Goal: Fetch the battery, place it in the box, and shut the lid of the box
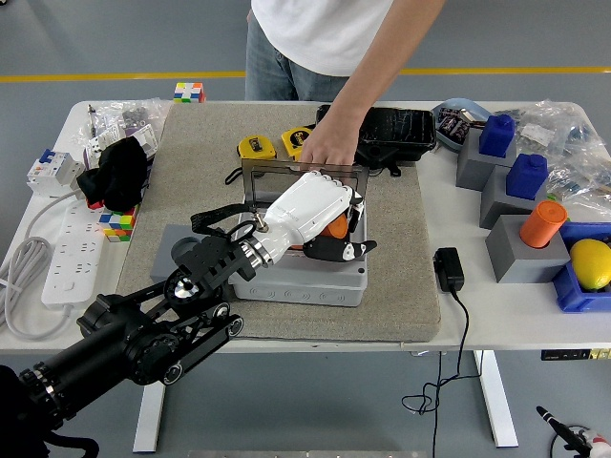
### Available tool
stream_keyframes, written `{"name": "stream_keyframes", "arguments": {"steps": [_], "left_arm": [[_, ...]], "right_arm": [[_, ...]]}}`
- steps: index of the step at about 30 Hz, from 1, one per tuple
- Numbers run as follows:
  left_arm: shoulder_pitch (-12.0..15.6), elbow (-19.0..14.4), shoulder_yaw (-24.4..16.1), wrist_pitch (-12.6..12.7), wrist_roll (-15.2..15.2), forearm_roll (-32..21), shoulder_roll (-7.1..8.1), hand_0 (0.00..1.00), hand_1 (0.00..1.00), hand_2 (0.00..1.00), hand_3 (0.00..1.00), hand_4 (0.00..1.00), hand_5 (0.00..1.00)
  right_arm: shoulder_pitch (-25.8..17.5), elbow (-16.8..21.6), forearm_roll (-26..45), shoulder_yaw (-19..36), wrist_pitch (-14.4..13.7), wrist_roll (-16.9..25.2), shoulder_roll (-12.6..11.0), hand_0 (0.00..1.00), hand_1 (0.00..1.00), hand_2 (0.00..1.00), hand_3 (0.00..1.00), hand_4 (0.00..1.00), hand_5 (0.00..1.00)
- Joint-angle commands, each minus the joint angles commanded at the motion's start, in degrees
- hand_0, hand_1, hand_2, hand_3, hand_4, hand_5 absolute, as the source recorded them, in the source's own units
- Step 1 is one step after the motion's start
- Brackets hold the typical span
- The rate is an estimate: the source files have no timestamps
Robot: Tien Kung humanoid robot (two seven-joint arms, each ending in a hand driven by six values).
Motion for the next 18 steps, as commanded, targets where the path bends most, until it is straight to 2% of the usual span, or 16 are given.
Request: {"name": "stream_keyframes", "arguments": {"steps": [3,4,9,10,15,16,18], "left_arm": [[0.08,0.05,0.00,-0.10,-0.03,0.15,-0.03,0.428,0.621,0.503,0.452,0.861,0.533],[0.11,0.03,0.01,-0.08,-0.04,0.20,-0.03,0.588,0.725,0.642,0.548,0.861,0.531],[0.27,-0.34,-0.02,0.07,0.09,0.88,0.10,0.588,0.725,0.642,0.548,0.861,0.531],[0.33,-0.46,-0.15,0.24,0.04,0.99,0.16,0.830,0.873,0.840,0.802,0.906,0.569],[0.54,-1.37,-1.26,0.90,-0.87,0.37,0.44,0.830,0.873,0.840,0.802,0.906,0.569],[0.57,-1.68,-1.59,0.87,-1.21,0.00,0.53,0.980,0.998,0.997,0.979,0.998,0.753],[0.66,-2.65,-2.37,0.52,-2.05,-0.75,0.78,0.980,0.998,0.997,0.979,0.998,0.753]], "right_arm": [[-0.01,0.00,0.10,-0.12,-0.01,0.02,-0.06,0.889,0.867,0.836,0.883,0.998,0.998],[-0.02,0.00,0.11,-0.12,-0.01,0.02,-0.07,0.889,0.867,0.836,0.883,0.998,0.998],[-0.08,0.00,0.13,-0.22,0.02,-0.03,-0.13,0.889,0.867,0.836,0.883,0.998,0.998],[-0.09,0.00,0.21,-0.31,0.05,-0.03,-0.10,0.888,0.866,0.836,0.883,0.998,0.998],[0.00,0.00,0.66,-0.68,0.01,0.05,-0.06,0.888,0.866,0.836,0.883,0.998,0.998],[0.02,0.00,0.67,-0.67,0.01,0.03,-0.06,0.889,0.864,0.836,0.883,0.998,0.998],[0.03,0.00,0.43,-0.33,0.02,0.00,-0.06,0.889,0.864,0.836,0.883,0.998,0.998]]}}
